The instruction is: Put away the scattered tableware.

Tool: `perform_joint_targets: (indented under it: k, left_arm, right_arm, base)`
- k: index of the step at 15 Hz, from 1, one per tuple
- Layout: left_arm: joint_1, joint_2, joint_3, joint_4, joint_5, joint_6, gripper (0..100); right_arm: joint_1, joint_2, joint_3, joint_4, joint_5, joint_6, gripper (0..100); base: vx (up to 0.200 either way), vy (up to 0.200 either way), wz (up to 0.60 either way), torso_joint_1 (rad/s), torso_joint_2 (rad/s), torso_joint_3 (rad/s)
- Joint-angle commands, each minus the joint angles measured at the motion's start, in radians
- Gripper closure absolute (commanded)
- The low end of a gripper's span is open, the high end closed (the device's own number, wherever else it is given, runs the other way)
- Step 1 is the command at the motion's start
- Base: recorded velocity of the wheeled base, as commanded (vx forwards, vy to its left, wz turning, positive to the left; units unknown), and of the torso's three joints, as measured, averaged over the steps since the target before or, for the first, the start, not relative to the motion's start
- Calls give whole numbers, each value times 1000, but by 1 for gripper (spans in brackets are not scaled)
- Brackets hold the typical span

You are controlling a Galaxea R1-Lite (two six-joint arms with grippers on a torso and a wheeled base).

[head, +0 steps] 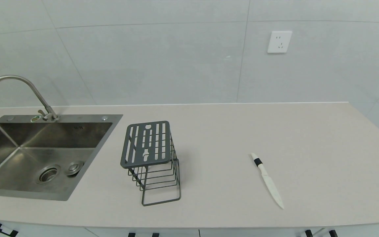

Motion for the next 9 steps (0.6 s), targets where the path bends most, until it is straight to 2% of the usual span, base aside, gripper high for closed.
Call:
perform_joint_targets:
  k: [1,9]
  left_arm:
    - [0,1,0,0,0,-1,0]
    - [0,1,0,-1,0,3,0]
  right_arm:
    - [1,0,0,0,-1,0,0]
    - [1,0,0,1,1,-6,0]
  base:
    - [0,0,0,0,0,0]
    - [0,0,0,0,0,0]
